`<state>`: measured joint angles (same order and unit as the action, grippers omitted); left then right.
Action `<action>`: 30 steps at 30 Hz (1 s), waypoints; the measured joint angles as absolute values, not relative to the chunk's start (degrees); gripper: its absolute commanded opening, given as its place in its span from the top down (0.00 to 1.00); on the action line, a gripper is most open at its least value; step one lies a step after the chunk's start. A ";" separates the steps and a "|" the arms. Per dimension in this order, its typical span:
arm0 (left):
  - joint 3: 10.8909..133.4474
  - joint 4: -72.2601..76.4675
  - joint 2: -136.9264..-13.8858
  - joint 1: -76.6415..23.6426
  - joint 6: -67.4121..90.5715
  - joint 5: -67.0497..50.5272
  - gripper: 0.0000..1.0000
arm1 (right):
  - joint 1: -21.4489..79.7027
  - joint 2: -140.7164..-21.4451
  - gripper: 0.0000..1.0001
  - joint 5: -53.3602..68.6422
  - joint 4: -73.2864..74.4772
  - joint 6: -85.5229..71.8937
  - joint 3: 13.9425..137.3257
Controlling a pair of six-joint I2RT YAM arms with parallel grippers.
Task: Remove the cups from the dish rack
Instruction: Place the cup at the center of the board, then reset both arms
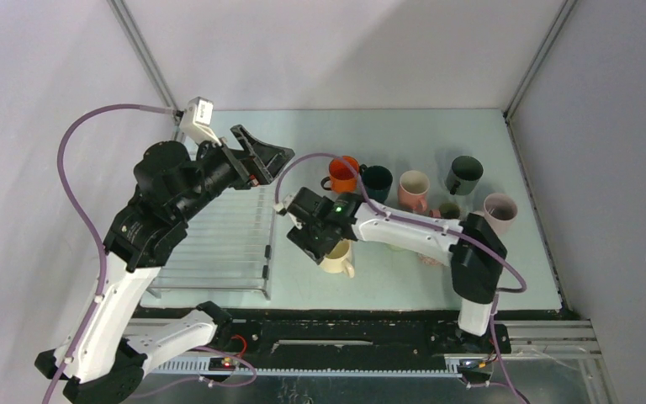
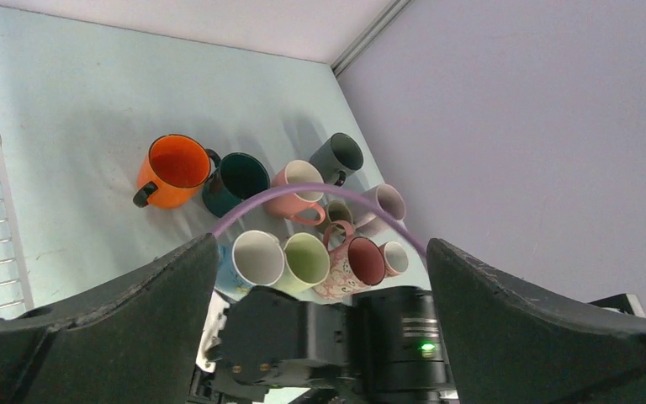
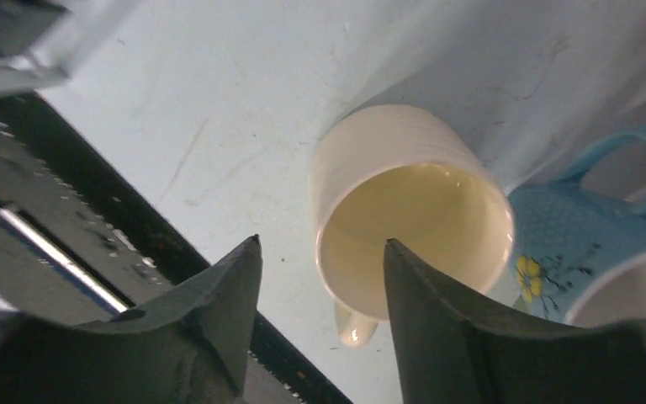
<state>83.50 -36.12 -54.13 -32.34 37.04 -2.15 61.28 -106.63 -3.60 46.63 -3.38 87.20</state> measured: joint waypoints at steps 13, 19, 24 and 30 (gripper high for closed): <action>84.99 -35.64 -53.74 -32.49 36.53 -3.46 0.00 | 58.48 -92.12 0.00 -2.98 47.00 -8.99 90.78; 84.99 -35.51 -53.74 -33.30 35.35 -3.38 0.00 | 51.90 -83.55 0.00 -3.99 45.25 -14.02 87.35; 84.88 -35.16 -53.78 -34.04 34.24 -2.92 0.00 | 46.15 -73.28 0.00 -5.74 43.03 -19.16 80.38; 82.91 -34.63 -54.87 -34.74 32.91 -1.58 0.00 | 42.00 -61.39 0.00 -9.19 42.26 -24.36 74.11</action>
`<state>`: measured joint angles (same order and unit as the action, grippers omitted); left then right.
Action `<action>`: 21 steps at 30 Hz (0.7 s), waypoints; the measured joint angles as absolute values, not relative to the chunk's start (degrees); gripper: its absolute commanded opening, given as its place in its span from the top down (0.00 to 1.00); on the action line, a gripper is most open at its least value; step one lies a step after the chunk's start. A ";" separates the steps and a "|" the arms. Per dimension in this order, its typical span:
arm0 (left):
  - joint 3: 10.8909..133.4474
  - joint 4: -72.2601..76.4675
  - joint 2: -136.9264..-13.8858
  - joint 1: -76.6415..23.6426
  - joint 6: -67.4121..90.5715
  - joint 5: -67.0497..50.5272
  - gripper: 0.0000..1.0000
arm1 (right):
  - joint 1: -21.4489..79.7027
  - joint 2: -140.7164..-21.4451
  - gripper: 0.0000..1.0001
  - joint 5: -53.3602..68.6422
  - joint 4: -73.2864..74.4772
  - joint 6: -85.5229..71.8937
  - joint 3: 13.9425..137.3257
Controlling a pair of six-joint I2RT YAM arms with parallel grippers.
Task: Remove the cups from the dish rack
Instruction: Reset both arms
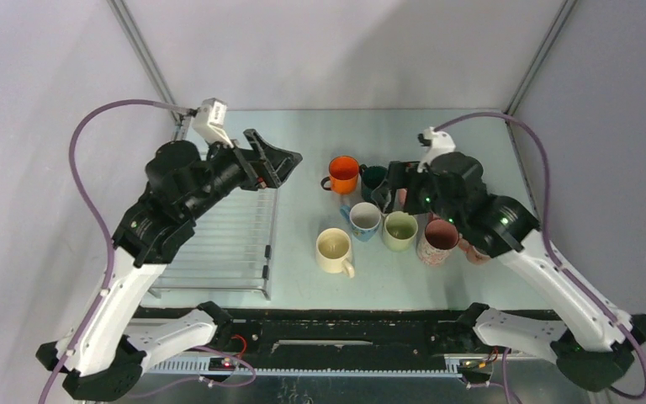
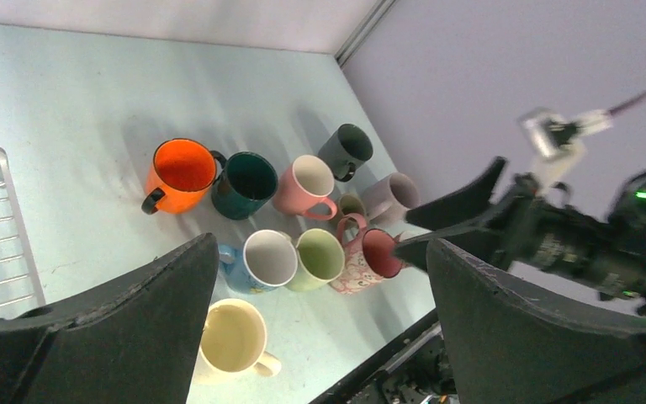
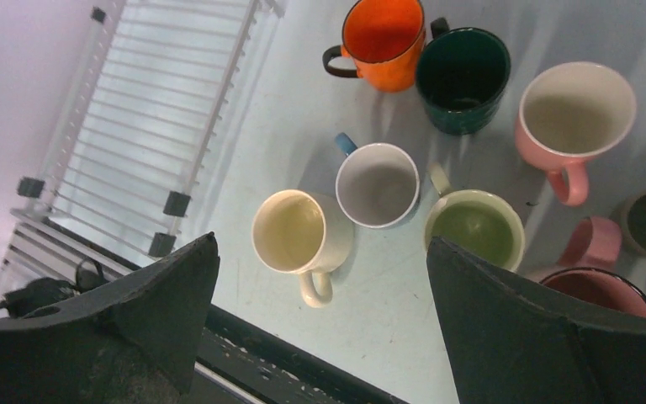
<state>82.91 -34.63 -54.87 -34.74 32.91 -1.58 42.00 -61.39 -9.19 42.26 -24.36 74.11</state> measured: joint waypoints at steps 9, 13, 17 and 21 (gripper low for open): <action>77.23 -33.78 -59.24 -35.57 30.76 0.19 0.00 | 40.64 -52.14 0.00 -12.05 40.88 -27.90 70.85; 76.40 -33.67 -60.64 -35.97 29.80 1.37 0.00 | 40.62 -50.85 0.00 -12.58 40.84 -28.69 70.52; 75.90 -33.58 -60.71 -36.10 29.32 2.15 0.00 | 40.62 -50.70 0.00 -12.71 40.77 -28.91 70.50; 75.68 -33.54 -60.71 -36.14 28.56 3.09 0.00 | 40.62 -50.70 0.00 -12.84 40.73 -28.91 70.50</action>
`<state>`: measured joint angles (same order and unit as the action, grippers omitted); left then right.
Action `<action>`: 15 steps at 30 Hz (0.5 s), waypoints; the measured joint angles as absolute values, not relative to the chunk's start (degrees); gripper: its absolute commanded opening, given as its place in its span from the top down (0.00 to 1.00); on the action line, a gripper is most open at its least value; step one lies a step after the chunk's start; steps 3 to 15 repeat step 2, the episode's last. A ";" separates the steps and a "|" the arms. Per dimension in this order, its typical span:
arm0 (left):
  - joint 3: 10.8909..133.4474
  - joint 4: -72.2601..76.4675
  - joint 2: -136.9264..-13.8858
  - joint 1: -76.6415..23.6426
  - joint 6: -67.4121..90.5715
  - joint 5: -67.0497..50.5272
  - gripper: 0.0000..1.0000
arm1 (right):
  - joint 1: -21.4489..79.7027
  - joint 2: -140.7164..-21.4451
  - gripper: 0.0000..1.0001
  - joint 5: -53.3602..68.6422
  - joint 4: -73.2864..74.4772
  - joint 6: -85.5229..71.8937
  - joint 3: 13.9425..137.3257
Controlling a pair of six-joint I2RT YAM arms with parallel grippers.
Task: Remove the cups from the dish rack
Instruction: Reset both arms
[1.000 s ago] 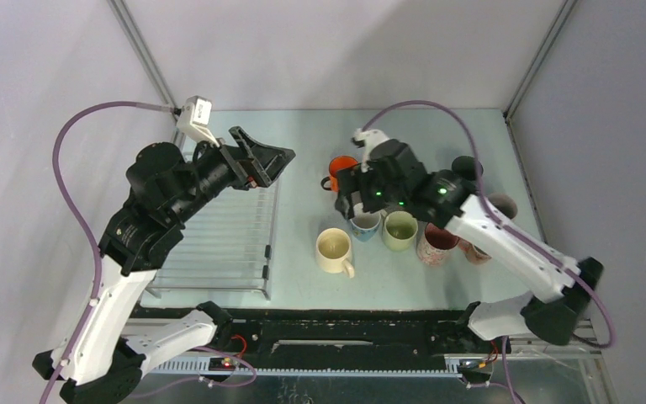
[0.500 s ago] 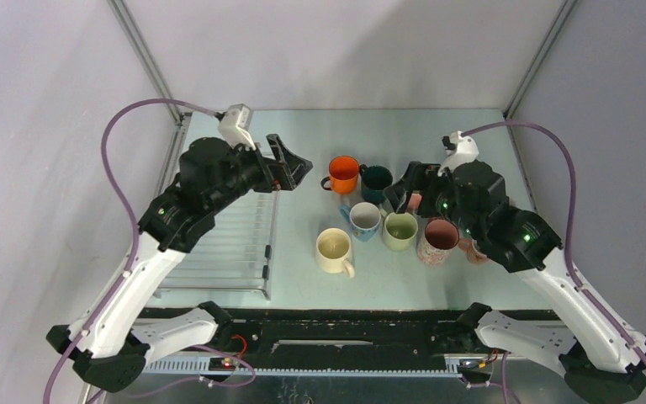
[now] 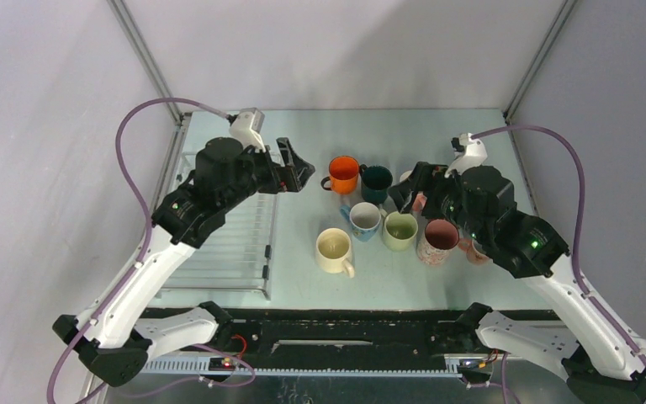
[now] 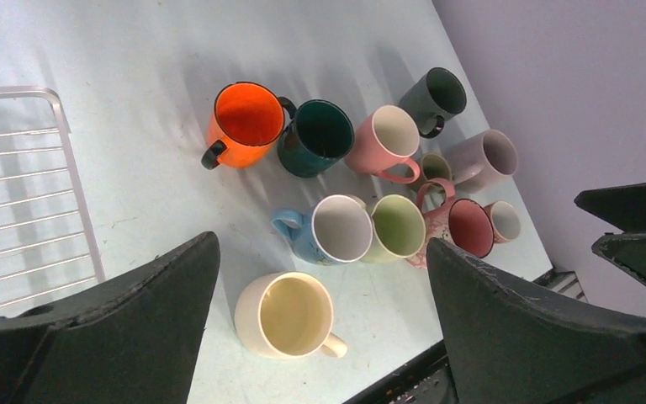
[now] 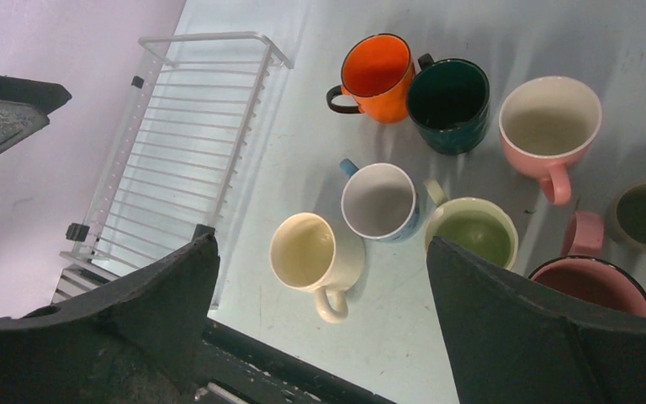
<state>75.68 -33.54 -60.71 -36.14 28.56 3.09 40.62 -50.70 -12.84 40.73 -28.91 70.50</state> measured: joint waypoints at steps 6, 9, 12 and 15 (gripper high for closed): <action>75.68 -33.54 -60.71 -36.14 28.27 3.33 0.00 | 40.62 -50.70 0.00 -12.86 40.64 -28.91 70.50; 75.68 -33.54 -60.71 -36.14 28.27 3.33 0.00 | 40.62 -50.70 0.00 -12.86 40.64 -28.91 70.50; 75.68 -33.54 -60.71 -36.14 28.27 3.33 0.00 | 40.62 -50.70 0.00 -12.86 40.64 -28.91 70.50; 75.68 -33.54 -60.71 -36.14 28.27 3.33 0.00 | 40.62 -50.70 0.00 -12.86 40.64 -28.91 70.50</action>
